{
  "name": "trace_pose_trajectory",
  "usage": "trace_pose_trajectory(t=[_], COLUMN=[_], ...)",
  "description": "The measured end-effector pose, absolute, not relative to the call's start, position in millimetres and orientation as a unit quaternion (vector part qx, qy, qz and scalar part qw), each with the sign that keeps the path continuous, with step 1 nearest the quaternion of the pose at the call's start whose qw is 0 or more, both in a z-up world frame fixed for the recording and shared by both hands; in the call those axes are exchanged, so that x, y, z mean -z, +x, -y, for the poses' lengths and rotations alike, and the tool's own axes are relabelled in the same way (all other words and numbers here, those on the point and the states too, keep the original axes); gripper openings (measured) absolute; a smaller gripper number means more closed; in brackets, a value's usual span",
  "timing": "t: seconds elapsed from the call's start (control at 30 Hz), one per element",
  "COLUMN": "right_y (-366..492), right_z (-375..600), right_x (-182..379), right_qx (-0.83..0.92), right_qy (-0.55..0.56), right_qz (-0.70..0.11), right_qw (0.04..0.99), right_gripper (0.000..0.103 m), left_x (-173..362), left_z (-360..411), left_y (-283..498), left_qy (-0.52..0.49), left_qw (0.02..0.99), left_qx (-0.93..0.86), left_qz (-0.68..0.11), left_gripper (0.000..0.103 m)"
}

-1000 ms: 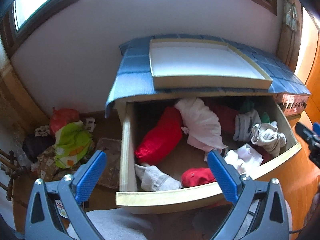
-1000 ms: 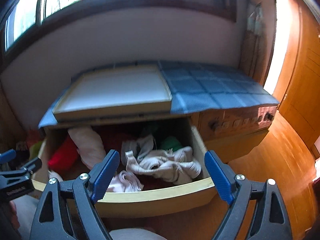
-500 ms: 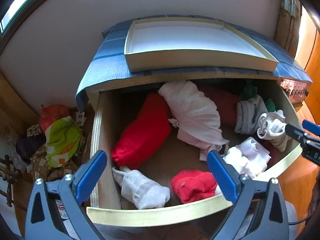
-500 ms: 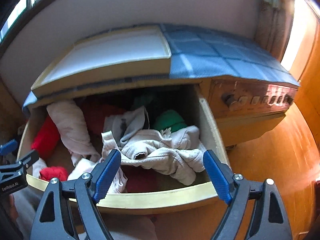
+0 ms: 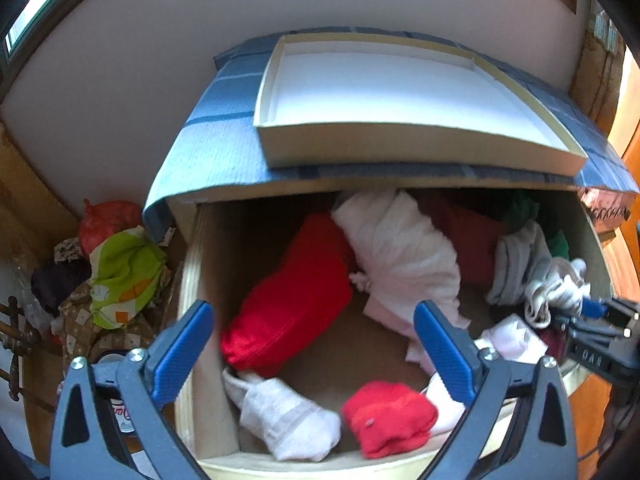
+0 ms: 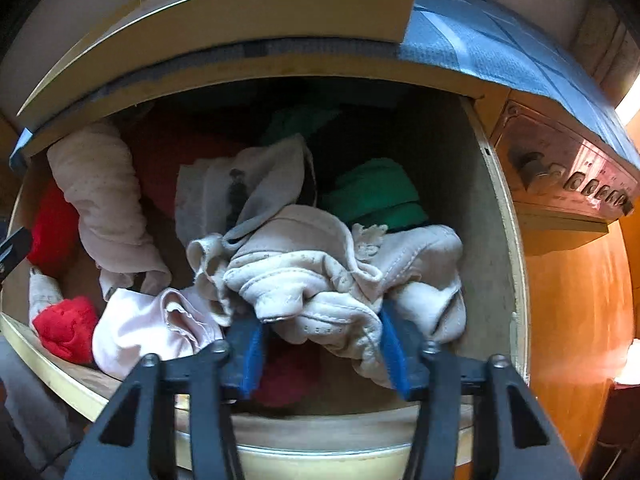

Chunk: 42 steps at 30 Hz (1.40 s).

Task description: Take underwear out of drawer

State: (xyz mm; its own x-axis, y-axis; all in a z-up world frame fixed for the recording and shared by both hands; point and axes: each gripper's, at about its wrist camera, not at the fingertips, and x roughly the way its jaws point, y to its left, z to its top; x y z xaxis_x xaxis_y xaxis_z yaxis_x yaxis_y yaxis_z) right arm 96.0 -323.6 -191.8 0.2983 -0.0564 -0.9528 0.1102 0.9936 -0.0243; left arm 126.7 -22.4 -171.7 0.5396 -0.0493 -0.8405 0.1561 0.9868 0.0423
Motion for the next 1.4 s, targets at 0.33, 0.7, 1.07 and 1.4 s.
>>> trace_pose_trajectory(t=[0.33, 0.7, 1.07, 1.4], right_y=[51, 27, 41, 42], right_z=[343, 344, 347, 348], right_x=[146, 98, 118, 116], right_qx=[0.041, 0.052, 0.043, 0.049], right_qy=[0.109, 0.148, 0.161, 0.161], right_qz=[-0.505, -0.408, -0.422, -0.421], right_qw=[0.856, 0.899, 0.891, 0.891], right_gripper=[0.032, 0.032, 0.032, 0.032], left_x=[181, 199, 200, 197], left_z=[41, 61, 71, 59], left_y=[148, 166, 175, 165], left_qy=[0.019, 0.006, 0.008, -0.025], left_qw=[0.87, 0.864, 0.861, 0.862], left_qx=[0.037, 0.009, 0.006, 0.107], left_qz=[-0.492, -0.504, -0.509, -0.495], left_gripper=[0.099, 0.097, 0.091, 0.025])
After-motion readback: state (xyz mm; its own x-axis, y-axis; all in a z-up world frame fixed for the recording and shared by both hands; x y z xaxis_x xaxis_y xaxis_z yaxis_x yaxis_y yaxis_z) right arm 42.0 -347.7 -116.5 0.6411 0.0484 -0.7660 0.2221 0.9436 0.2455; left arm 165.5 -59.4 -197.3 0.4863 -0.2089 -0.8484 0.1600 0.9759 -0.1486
